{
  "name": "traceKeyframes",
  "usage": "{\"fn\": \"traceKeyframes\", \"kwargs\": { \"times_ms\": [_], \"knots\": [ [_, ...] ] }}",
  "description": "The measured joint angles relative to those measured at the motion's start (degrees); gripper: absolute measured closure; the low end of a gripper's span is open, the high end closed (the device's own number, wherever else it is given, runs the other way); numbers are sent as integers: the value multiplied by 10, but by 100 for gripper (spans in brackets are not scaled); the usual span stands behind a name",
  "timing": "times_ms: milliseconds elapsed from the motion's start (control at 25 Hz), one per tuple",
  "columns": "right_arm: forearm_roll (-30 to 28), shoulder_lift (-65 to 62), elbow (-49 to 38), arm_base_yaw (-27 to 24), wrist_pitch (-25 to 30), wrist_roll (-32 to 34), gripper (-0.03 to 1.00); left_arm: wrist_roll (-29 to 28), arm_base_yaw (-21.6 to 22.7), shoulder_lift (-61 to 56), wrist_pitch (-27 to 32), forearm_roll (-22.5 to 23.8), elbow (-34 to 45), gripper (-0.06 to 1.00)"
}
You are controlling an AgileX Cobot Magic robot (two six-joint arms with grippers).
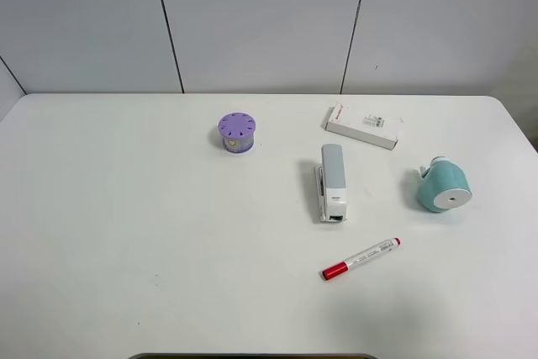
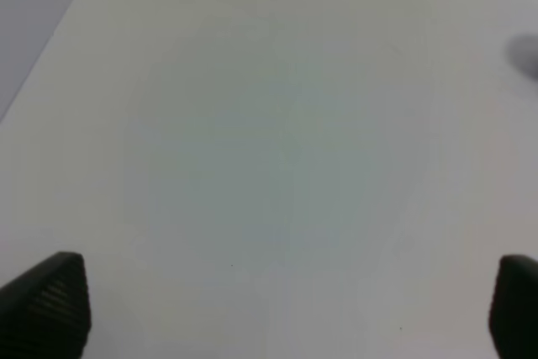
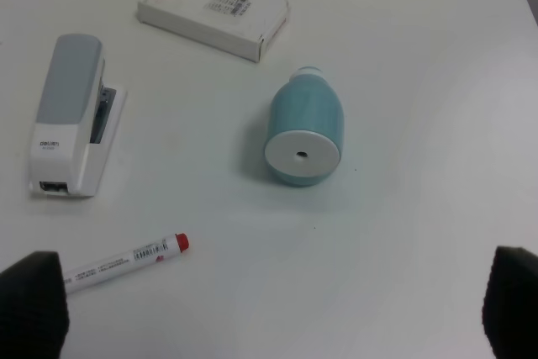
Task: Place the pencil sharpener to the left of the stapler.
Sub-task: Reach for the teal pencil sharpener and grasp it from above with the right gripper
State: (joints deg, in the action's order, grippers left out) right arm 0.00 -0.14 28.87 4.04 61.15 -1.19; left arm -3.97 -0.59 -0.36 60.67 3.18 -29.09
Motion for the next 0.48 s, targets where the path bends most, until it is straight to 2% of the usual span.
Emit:
{"fn": "traceKeyframes", "kwargs": {
  "times_ms": [480],
  "knots": [
    [0, 0, 0, 0, 0, 0, -2, 0, 0, 0, 0, 0, 0, -1]
  ]
}}
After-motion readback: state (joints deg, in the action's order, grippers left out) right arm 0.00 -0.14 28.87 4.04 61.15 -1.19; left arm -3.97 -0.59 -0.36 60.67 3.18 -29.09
